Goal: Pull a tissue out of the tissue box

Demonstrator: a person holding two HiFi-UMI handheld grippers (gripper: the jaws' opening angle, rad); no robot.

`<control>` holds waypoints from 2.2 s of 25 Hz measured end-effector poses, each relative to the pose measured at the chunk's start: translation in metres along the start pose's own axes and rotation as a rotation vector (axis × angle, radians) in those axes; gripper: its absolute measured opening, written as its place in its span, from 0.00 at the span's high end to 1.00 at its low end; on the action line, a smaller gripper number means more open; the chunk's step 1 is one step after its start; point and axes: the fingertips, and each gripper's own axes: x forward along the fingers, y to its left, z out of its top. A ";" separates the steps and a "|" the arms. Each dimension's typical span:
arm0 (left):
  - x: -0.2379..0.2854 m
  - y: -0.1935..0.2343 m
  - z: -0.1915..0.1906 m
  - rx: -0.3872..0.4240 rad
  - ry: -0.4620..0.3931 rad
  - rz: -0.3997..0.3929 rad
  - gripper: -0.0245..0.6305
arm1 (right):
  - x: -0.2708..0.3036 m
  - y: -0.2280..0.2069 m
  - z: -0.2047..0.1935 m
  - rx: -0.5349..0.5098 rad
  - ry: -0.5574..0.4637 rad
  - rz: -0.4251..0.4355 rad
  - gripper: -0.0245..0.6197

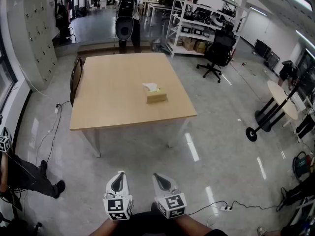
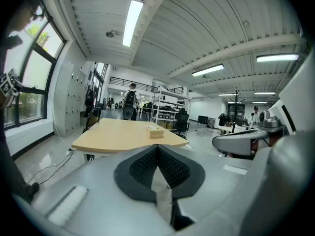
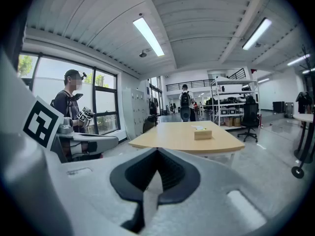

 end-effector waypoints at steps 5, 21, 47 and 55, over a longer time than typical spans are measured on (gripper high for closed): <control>0.003 0.003 0.000 0.004 -0.002 0.004 0.93 | 0.004 -0.003 0.002 -0.001 -0.006 -0.009 0.98; 0.009 -0.012 -0.003 0.026 0.005 0.010 0.93 | 0.005 -0.006 -0.006 -0.025 0.042 0.053 0.98; 0.054 -0.095 -0.008 0.087 0.049 0.027 0.93 | -0.016 -0.092 -0.018 0.004 0.020 0.083 0.98; 0.093 -0.101 -0.008 0.083 0.070 -0.020 0.93 | 0.000 -0.114 -0.016 0.014 0.056 0.048 0.97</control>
